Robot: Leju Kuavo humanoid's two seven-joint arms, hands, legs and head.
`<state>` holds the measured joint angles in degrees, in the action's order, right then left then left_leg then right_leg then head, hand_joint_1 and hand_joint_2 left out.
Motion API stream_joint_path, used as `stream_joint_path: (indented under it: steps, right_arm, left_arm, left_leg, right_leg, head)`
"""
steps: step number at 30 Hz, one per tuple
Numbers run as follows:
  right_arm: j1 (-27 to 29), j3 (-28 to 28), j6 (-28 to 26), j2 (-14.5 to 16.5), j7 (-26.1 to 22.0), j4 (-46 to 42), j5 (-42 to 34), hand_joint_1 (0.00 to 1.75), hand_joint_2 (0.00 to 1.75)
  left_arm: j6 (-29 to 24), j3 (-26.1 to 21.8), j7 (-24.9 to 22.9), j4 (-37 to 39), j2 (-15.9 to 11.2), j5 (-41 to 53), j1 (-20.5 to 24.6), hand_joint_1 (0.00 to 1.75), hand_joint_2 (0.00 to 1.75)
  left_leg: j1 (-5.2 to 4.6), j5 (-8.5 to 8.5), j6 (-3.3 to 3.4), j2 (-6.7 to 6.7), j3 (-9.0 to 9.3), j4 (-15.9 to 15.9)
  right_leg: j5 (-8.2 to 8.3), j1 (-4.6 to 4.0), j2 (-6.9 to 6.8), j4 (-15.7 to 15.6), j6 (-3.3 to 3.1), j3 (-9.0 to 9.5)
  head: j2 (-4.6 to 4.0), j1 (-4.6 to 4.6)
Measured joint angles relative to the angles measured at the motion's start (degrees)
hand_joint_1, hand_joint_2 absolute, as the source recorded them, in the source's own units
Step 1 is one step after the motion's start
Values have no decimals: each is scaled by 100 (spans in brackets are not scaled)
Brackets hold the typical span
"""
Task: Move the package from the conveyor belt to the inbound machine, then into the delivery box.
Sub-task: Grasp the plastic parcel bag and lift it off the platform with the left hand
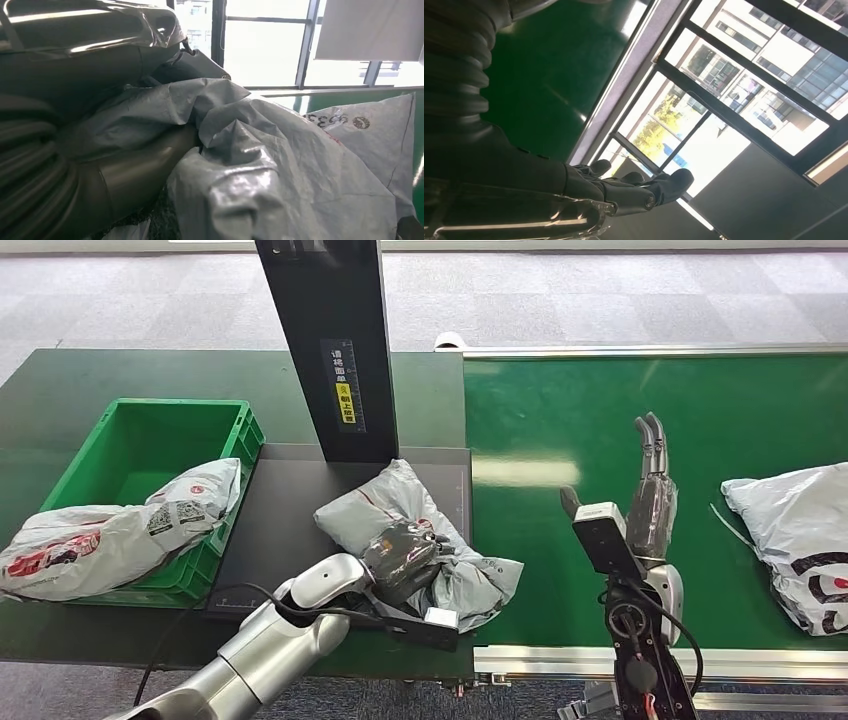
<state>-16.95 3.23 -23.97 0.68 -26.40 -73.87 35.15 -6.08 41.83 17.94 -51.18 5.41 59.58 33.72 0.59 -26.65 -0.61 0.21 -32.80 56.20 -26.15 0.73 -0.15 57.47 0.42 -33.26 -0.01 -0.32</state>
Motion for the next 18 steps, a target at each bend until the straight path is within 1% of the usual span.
stream_joint_path:
  steps: [6, 11, 13, 18]
  right_arm:
    - [38, 0, 12, -10, 1, -58, 0, 0, 175]
    - [60, 9, 93, -28, -44, -63, -80, 0, 175]
    - [64, 22, 115, -34, -102, -55, -141, 0, 175]
    - [53, 102, 84, -49, -161, 21, -147, 0, 175]
  left_arm:
    - [-84, -38, 29, -231, -96, -1, -118, 175, 175]
    - [-543, -192, 122, -596, -168, 62, -355, 175, 175]
    - [-885, -295, 193, -765, -206, 98, -459, 175, 175]
    - [-2177, -715, 308, -1175, -318, 210, -659, 175, 175]
  left_leg:
    - [0, 0, 0, 1, 0, 0]
    - [0, 0, 0, -1, -2, 0]
    - [0, 0, 0, 0, -5, -1]
    - [1, 0, 0, 0, -7, -2]
  right_leg:
    - [0, 0, 0, 0, 0, 0]
    - [0, 0, 0, 0, 0, -1]
    - [0, 0, 0, 0, 0, -3]
    - [0, -1, 0, 0, 0, -5]
  head:
    - [-1, 0]
    - [1, -1]
    - [0, -1]
    - [0, -1]
